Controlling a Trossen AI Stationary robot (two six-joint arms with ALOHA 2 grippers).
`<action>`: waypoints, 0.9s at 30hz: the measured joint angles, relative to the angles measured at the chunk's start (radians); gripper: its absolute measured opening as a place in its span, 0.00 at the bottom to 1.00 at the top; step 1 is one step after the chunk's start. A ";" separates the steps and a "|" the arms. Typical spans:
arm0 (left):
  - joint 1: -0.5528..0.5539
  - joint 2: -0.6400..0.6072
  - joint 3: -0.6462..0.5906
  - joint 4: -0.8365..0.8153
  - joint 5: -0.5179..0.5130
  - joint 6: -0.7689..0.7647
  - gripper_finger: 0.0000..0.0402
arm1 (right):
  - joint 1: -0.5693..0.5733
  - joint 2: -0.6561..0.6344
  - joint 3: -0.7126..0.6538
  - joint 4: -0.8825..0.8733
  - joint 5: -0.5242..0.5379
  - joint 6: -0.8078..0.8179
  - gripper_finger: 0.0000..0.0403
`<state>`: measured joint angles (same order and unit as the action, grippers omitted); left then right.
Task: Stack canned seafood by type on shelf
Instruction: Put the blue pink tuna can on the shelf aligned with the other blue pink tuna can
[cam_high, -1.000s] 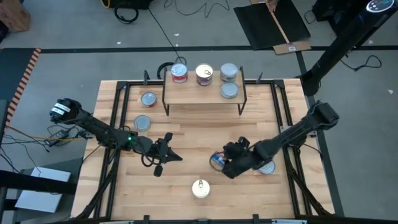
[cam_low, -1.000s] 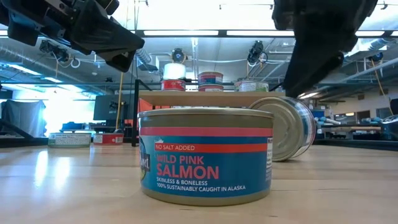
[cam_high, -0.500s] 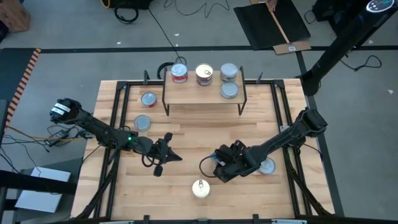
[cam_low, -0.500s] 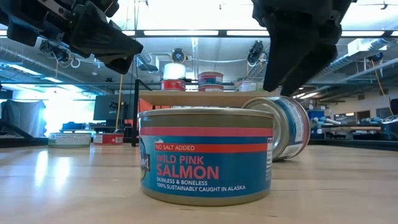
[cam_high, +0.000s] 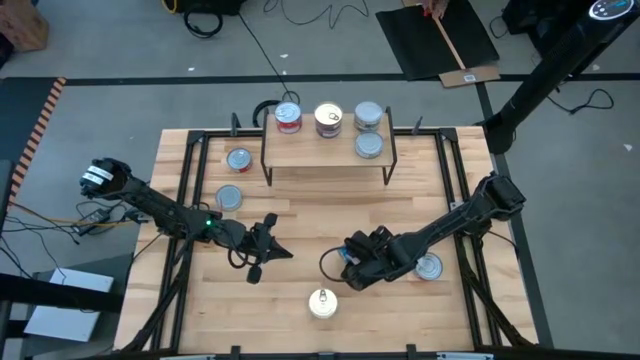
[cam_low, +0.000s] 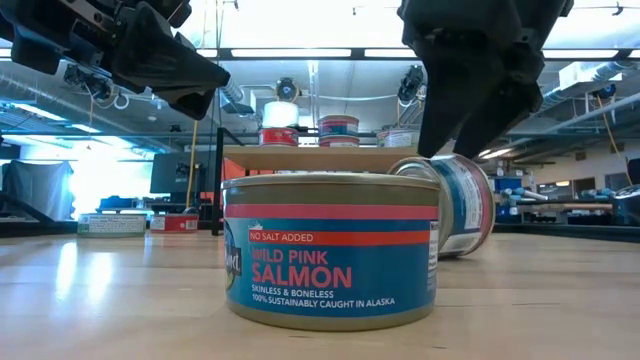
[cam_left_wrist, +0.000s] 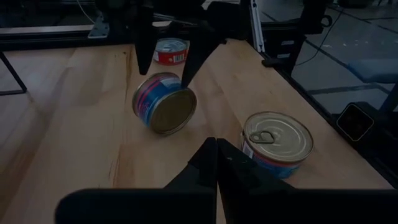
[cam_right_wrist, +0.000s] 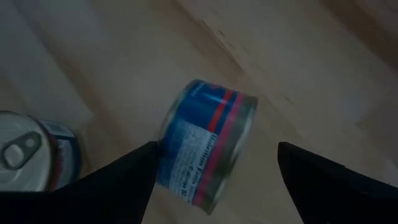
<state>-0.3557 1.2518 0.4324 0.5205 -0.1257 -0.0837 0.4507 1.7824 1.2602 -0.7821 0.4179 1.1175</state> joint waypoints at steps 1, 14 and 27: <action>0.000 0.000 0.000 0.000 0.000 0.000 0.02 | 0.000 0.000 0.000 0.008 -0.001 0.000 0.84; 0.000 0.000 0.000 -0.002 0.001 0.000 0.02 | -0.010 0.016 0.003 -0.025 0.002 0.010 0.84; 0.000 0.000 0.000 -0.011 0.001 -0.002 0.02 | -0.029 0.009 -0.001 -0.131 -0.007 0.092 0.83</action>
<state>-0.3557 1.2518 0.4324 0.5095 -0.1246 -0.0853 0.4213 1.7916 1.2594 -0.9131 0.4112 1.2091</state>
